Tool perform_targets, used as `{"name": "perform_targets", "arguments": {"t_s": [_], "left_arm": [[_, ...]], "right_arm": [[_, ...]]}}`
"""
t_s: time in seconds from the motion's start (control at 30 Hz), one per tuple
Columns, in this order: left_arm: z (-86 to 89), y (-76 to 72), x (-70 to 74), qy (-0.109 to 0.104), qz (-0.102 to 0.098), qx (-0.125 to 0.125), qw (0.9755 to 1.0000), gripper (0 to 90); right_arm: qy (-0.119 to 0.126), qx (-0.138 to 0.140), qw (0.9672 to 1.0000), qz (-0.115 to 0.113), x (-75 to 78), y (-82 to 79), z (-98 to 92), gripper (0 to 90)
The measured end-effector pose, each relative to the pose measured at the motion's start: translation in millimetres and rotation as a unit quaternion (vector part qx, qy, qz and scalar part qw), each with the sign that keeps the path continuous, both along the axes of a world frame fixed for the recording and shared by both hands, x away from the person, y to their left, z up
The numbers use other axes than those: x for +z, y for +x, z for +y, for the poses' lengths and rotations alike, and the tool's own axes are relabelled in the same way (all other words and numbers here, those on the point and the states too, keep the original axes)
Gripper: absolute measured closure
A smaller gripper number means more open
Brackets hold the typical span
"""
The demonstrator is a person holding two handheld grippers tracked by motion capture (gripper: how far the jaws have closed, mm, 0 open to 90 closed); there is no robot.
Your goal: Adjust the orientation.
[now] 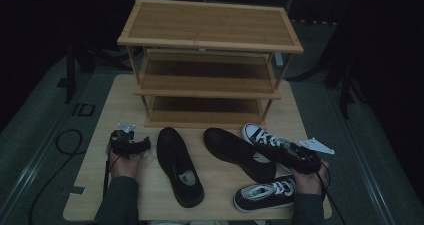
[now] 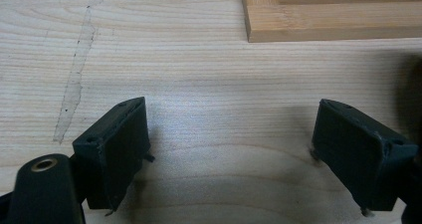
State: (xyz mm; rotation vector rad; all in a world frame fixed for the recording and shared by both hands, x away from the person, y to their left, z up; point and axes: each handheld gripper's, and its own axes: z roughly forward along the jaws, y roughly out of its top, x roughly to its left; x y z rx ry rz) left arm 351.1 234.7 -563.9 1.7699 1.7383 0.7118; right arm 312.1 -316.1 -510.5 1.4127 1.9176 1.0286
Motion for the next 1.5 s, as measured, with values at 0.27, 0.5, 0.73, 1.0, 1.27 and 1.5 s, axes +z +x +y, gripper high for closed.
{"name": "perform_targets", "arguments": {"t_s": [0.27,0.5,0.73,1.0,1.27,1.5], "left_arm": [[0.0,0.0,0.0,0.0,0.0,0.0,1.0,15.2],[-0.8,-3.6,0.3,0.0,-0.008,-0.01,0.9999,23.1],[0.1,-5.1,8.3,0.002,0.02,-0.019,0.9996,42.7],[-0.5,-15.2,24.5,-0.02,0.015,-0.048,0.9985,58.9],[-7.7,-28.6,45.5,-0.033,0.012,-0.089,0.9954,68.1],[-14.9,-40.5,52.1,-0.043,0.02,-0.124,0.9911,86.3]], "right_arm": [[-0.003,0.003,1.0,0.003,-0.2,0.2,0.7,51.0],[-0.001,0.005,1.0,0.004,-0.2,0.3,0.2,49.7],[-0.003,0.008,1.0,0.005,-0.2,0.1,0.7,48.7],[-0.004,0.01,0.9999,0.006,-0.5,0.0,0.7,47.9],[-0.006,0.01,0.9999,0.006,-0.6,-0.2,1.2,47.6],[-0.006,0.011,0.9999,0.005,-0.7,-0.4,1.0,47.5]]}}
